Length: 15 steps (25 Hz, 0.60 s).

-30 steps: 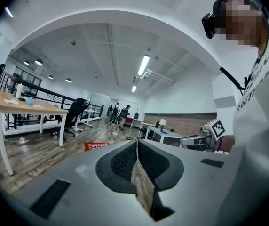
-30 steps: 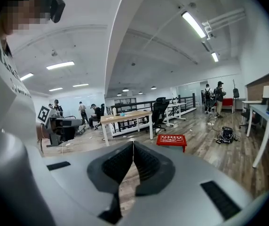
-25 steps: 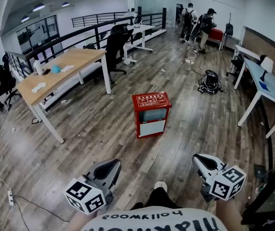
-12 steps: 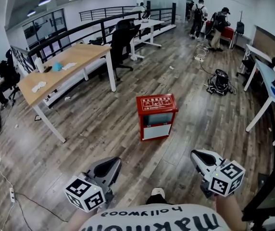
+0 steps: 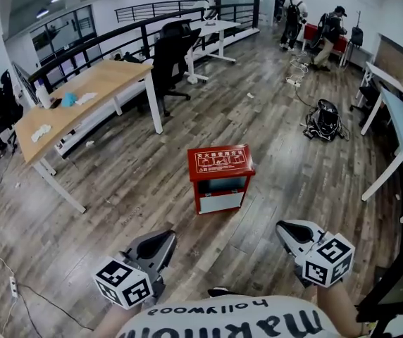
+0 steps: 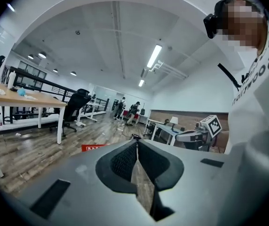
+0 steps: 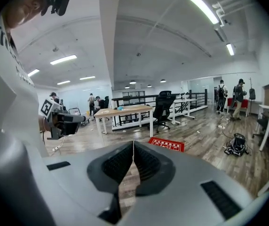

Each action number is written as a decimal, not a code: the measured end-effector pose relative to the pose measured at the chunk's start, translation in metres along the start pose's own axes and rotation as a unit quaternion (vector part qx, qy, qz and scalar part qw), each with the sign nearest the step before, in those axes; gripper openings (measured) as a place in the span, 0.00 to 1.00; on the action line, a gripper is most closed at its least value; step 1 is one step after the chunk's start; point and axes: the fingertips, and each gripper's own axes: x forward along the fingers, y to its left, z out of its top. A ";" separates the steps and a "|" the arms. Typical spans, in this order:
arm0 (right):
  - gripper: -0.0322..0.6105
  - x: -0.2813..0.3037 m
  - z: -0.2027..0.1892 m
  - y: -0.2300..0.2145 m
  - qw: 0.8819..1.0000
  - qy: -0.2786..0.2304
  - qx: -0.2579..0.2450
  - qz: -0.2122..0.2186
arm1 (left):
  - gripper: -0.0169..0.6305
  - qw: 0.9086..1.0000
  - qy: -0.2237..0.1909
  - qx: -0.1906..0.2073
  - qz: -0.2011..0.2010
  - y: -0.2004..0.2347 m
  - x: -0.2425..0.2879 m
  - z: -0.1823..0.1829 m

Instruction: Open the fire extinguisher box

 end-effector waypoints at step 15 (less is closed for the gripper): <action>0.07 0.042 -0.018 -0.061 0.999 0.025 0.007 0.032 | 0.05 1.000 -0.001 -0.015 0.019 0.016 0.064 0.000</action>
